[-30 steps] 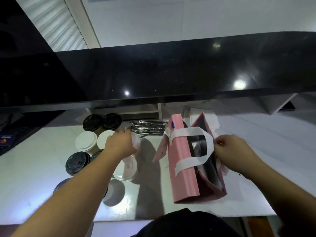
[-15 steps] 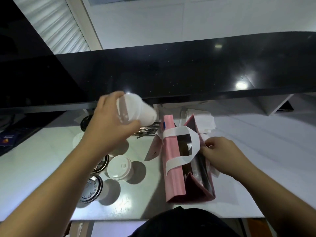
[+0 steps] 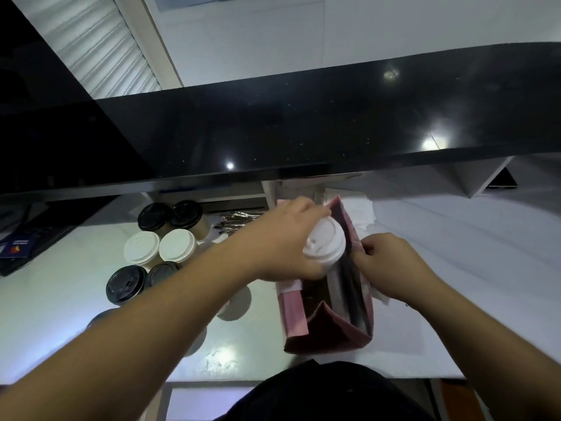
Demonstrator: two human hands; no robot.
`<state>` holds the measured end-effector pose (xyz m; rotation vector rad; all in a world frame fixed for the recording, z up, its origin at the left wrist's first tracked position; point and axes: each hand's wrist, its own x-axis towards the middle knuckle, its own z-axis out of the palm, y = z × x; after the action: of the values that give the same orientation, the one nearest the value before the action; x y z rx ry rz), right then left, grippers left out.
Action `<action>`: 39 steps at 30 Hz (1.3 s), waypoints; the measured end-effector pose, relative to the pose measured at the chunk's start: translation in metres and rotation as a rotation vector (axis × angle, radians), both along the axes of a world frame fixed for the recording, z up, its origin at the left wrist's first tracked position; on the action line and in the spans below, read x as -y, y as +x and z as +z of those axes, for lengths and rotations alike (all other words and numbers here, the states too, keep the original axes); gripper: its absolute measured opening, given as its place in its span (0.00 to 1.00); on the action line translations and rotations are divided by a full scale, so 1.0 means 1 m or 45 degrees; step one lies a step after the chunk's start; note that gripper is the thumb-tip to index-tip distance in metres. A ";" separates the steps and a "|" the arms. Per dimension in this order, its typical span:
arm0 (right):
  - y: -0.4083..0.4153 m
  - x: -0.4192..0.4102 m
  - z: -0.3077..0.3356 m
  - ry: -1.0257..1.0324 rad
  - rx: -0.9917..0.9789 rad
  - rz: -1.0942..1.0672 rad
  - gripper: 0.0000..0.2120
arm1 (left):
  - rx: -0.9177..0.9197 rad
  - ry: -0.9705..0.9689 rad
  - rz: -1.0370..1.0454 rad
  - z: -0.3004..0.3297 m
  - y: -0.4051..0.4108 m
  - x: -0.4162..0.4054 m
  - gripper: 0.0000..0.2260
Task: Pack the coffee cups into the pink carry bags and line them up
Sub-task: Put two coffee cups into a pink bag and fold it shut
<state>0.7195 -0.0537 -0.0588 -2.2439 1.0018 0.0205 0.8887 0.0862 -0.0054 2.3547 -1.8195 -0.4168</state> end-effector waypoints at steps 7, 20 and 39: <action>-0.002 0.002 -0.003 -0.046 0.030 0.064 0.21 | 0.322 0.264 -0.044 -0.040 -0.002 0.028 0.33; -0.005 0.008 -0.002 -0.081 0.054 0.082 0.22 | 0.318 0.445 0.060 -0.079 -0.005 0.053 0.31; 0.004 -0.010 -0.003 -0.068 0.006 0.044 0.18 | 0.021 0.725 0.158 -0.067 -0.005 0.048 0.33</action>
<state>0.7240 -0.0437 -0.0623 -2.3083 0.9717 0.0037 0.8841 0.0379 -0.0728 2.8080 -1.7157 -1.0154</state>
